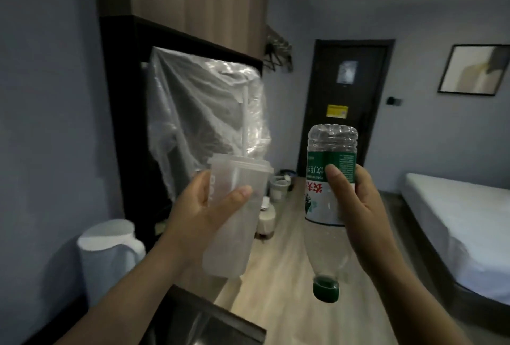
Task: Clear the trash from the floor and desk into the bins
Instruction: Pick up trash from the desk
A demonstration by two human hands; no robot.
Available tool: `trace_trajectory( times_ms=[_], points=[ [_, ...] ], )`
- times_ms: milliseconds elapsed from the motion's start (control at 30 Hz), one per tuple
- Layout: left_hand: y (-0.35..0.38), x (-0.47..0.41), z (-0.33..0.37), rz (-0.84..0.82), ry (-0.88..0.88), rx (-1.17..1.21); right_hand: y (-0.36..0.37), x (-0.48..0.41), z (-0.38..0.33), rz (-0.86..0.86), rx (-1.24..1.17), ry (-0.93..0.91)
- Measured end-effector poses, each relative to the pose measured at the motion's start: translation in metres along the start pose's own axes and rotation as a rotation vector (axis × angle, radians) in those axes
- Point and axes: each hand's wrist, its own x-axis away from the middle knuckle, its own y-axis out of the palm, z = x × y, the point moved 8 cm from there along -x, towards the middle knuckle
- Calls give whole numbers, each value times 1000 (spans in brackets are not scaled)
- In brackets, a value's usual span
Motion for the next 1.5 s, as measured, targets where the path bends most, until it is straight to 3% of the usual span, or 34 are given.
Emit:
trace_trajectory(
  times_ms=[300,500,767,1167,1500],
  points=[
    [210,-70,-44,-169,0,145,-207,-45,34,245,106,-29],
    [297,-102,-93,-226,-105,219,-284,-77,78,321,130,32],
    [347,-196,-154,-234,-90,151,-313,-163,172,347,136,89],
    [378,-418,-254,-208,-101,12,-302,-375,324,251,243,184],
    [468,-565,-366,-191,-189,-79,-347,-523,457,214,215,209]
  ],
)
